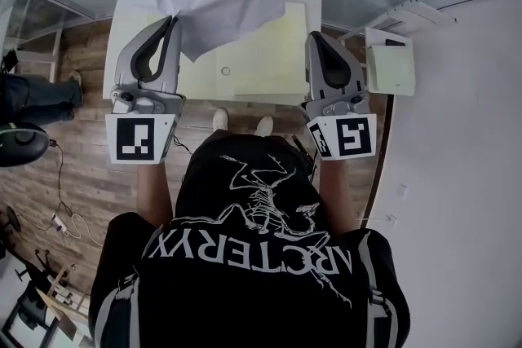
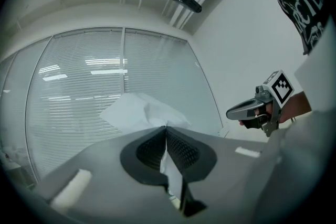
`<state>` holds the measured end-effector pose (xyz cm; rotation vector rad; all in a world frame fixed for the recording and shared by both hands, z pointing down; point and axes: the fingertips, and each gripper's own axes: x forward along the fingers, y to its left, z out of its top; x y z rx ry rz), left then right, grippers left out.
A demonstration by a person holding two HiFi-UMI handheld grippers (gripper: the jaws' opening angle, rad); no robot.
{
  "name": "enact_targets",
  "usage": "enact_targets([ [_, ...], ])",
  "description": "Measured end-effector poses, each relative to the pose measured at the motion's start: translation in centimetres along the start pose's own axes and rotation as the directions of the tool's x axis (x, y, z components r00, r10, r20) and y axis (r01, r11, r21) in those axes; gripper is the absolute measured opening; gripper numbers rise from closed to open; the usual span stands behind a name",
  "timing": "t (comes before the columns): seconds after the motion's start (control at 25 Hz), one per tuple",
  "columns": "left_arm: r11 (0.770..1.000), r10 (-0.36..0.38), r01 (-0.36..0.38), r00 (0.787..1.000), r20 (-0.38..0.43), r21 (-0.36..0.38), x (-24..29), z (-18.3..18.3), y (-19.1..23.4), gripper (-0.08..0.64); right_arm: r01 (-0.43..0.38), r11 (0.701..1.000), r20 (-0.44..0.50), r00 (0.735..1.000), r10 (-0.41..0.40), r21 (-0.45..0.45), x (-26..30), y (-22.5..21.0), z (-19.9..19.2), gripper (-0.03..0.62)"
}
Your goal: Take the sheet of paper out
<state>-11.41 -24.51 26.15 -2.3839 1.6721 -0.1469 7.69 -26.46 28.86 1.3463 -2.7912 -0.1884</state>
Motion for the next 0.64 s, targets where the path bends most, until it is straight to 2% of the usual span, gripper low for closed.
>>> enact_targets([
  [0.32,1.0,-0.007,0.007,1.0,-0.024,0.007,0.46,-0.33,0.07,0.011,0.006,1.0,0.001,1.0,-0.006,-0.01,0.38,-0.6,0.16,0.011],
  [0.52,1.0,-0.002,0.002,1.0,0.006,0.001,1.02,0.41,0.05,0.011,0.003,1.0,0.006,1.0,-0.003,-0.017,0.56,-0.97,0.47,0.011],
  [0.64,1.0,-0.007,0.007,1.0,-0.013,0.004,0.95,0.04,-0.39,0.011,0.002,1.0,0.006,1.0,-0.002,-0.019,0.28,-1.07,0.42,0.011],
])
